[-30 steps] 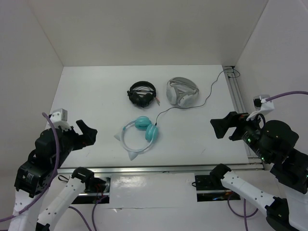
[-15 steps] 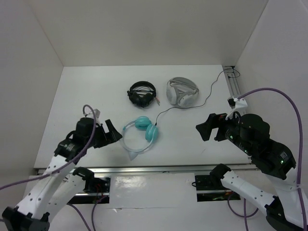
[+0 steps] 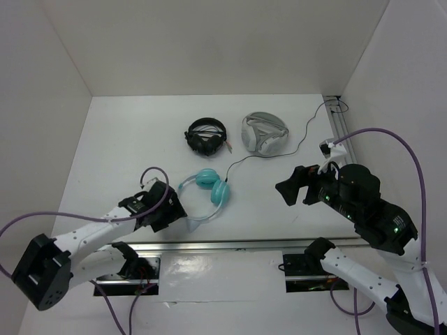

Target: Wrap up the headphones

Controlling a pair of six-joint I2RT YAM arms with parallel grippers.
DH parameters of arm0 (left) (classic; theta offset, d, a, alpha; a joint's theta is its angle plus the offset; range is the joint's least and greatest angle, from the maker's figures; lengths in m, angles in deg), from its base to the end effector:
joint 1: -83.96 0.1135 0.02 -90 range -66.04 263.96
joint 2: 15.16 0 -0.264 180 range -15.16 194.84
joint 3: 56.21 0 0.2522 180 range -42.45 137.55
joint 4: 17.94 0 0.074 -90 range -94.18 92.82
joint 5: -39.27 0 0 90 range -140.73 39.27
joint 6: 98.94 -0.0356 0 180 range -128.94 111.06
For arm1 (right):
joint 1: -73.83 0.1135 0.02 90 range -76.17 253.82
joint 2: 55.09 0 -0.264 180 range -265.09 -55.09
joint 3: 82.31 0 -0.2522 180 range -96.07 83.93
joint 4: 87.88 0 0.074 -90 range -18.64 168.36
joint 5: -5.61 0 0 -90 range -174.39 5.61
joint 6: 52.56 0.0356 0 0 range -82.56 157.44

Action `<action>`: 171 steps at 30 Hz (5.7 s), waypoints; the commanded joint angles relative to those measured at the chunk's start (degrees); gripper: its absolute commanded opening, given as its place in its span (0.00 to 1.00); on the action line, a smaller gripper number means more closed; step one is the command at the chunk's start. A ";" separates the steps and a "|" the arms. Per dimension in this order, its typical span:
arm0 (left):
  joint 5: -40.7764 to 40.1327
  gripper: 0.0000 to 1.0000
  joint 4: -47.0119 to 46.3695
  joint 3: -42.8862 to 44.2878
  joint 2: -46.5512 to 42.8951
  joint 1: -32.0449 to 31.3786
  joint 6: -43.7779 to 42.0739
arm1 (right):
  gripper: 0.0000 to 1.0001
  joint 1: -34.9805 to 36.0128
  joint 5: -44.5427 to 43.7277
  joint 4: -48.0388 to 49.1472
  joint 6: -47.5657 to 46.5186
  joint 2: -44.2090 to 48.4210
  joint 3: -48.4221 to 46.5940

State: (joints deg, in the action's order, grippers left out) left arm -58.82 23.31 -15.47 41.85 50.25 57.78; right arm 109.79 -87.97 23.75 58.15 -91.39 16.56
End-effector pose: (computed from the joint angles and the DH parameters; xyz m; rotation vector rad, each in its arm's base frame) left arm 0.1500 -0.0941 0.1721 -0.8004 2.5101 -0.4704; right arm 0.0713 0.0490 0.4038 -0.2278 2.0144 0.5745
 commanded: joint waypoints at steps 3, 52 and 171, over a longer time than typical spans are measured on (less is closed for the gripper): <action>-9.65 0.87 0.46 4.56 11.35 -5.13 10.44 | 1.00 -0.28 1.73 4.07 0.03 1.75 -0.04; -35.14 0.00 50.83 57.95 -2.44 -17.37 -5.25 | 1.00 -0.28 8.84 23.39 -1.37 2.11 10.23; -9.82 0.00 15.14 42.54 13.12 -27.29 -59.43 | 0.00 26.96 -24.29 28.85 -22.92 -18.37 -1.00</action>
State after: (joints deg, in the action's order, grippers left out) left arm -64.55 40.53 24.88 53.17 21.98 -3.92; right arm 137.18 -112.56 48.58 32.97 -110.45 19.60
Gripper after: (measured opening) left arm 0.220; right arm 0.007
